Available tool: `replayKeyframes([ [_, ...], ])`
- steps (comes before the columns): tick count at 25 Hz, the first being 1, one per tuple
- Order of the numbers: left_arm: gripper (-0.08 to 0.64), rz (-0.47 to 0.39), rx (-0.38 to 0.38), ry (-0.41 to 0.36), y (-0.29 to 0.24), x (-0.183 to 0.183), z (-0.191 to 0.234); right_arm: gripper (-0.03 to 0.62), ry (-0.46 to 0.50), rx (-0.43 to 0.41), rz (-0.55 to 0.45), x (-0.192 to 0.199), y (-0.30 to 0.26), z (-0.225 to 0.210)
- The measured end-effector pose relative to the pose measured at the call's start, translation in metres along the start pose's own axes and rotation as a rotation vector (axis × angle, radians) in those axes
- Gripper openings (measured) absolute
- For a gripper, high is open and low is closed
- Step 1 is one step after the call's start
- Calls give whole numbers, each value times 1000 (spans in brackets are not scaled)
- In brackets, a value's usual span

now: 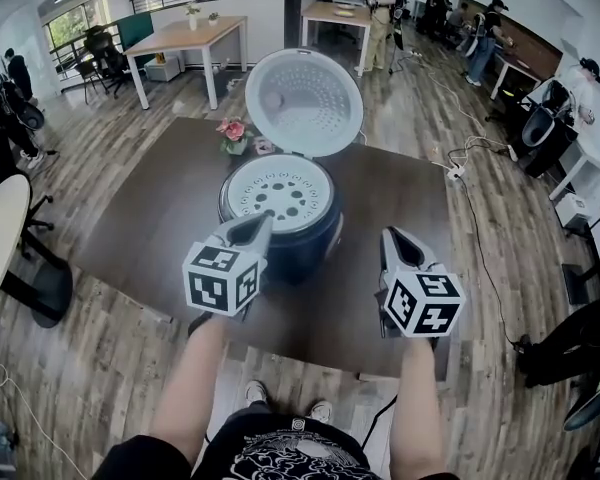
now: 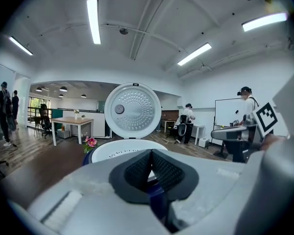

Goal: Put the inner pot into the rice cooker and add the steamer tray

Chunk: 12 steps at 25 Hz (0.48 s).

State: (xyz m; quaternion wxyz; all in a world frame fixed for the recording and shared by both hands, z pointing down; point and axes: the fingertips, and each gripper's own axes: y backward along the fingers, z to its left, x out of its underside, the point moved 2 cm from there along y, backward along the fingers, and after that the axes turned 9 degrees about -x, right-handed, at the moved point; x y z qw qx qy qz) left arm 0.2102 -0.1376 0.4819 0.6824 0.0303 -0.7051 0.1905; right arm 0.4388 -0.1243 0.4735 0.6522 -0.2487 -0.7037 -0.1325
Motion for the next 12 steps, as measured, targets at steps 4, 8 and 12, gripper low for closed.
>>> replayKeyframes([
  [4,6,7,2,6,-11,-8,-11,0,0,-9,3,-10,-2,-15],
  [8,6,5,0,13,-12,-1,-9,0,5,-17,0,-6,-5,-14],
  [12,6,4,4,19,1,10,14,2,12,-17,3,5,-13,12],
])
